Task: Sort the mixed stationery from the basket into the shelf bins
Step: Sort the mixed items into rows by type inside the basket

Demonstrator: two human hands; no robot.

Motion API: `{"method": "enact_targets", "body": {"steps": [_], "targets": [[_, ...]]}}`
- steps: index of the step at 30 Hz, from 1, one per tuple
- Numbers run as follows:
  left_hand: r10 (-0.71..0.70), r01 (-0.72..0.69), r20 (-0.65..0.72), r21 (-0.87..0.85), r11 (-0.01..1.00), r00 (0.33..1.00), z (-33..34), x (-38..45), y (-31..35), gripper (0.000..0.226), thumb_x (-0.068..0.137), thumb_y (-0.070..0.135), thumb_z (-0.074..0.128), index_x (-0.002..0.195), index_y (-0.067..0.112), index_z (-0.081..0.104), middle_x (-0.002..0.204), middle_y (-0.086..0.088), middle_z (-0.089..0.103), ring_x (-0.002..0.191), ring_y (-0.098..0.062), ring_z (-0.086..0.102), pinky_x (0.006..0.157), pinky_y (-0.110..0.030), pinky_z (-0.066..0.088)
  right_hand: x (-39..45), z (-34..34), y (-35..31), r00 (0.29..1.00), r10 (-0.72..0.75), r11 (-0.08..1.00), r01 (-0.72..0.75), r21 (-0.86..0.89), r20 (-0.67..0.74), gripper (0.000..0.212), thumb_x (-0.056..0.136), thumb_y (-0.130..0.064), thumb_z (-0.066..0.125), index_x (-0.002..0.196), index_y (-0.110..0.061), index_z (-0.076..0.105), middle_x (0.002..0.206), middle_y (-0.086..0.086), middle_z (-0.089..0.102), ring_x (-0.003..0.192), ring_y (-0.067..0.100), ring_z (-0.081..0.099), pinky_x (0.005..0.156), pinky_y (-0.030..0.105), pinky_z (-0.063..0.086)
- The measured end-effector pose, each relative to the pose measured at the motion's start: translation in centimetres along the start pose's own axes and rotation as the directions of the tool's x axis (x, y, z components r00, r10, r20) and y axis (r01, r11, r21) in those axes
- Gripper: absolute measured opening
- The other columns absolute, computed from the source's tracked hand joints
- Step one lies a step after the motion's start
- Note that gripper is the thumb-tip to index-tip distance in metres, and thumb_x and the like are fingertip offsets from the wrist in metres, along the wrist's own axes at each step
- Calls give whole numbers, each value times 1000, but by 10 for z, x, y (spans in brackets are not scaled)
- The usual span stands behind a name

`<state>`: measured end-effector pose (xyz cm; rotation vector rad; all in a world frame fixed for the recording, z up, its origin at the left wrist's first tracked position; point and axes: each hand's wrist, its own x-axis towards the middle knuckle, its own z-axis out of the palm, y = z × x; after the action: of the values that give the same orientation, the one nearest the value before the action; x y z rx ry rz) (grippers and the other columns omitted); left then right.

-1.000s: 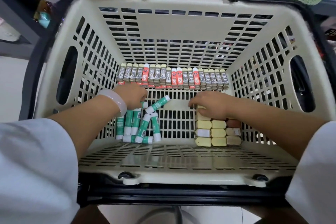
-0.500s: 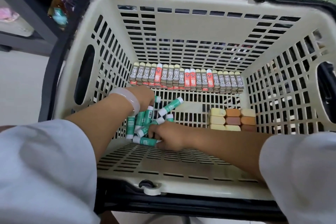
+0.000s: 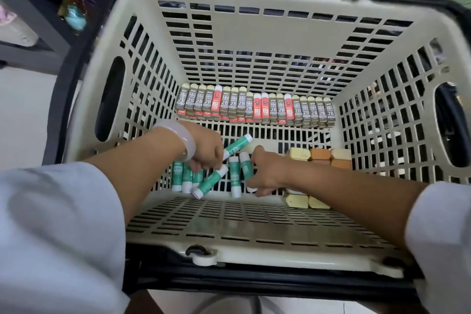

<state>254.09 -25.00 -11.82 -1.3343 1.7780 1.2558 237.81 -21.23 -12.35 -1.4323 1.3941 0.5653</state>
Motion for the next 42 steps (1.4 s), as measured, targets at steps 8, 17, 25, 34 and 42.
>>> {"method": "enact_targets", "body": {"steps": [8,17,25,34,42], "targets": [[-31,21,73,138,990,997,13,7,2,39,93,11,46,128,25,54,124,1,58,86,-12,68,75,-25,56,8,-15,-11,883,-397,856,258,-447,-250,20,91,-9,47,107,-6,58,107,11,61,94,27,60,73,33,49],[9,82,-438,187,979,899,-10,-2,-7,16,93,9,44,100,10,58,101,-7,61,87,-21,59,77,-30,50,28,-15,-5,747,-588,670,233,-705,-312,36,86,-1,49,122,-6,45,112,11,56,99,26,53,79,35,49],[-102,257,-457,291,922,884,11,7,-15,31,90,4,46,120,7,43,78,-2,48,72,-20,51,53,-27,42,4,-12,8,978,-31,999,33,5,-207,58,83,-13,63,130,-7,30,83,4,54,61,16,60,47,24,51],[60,-277,-556,-314,908,829,1,3,19,25,80,19,69,91,13,48,79,-1,58,60,-10,51,48,-16,42,-2,-23,-10,927,-202,654,368,661,-316,33,94,-19,51,125,-16,41,104,9,60,86,18,63,67,23,55],[-1,21,-292,65,998,957,16,4,7,29,97,19,41,121,8,54,124,-8,57,108,-23,56,92,-33,46,6,-22,6,924,-55,930,186,318,-378,32,91,-15,56,120,-5,44,112,17,58,88,29,66,81,43,55]]}}
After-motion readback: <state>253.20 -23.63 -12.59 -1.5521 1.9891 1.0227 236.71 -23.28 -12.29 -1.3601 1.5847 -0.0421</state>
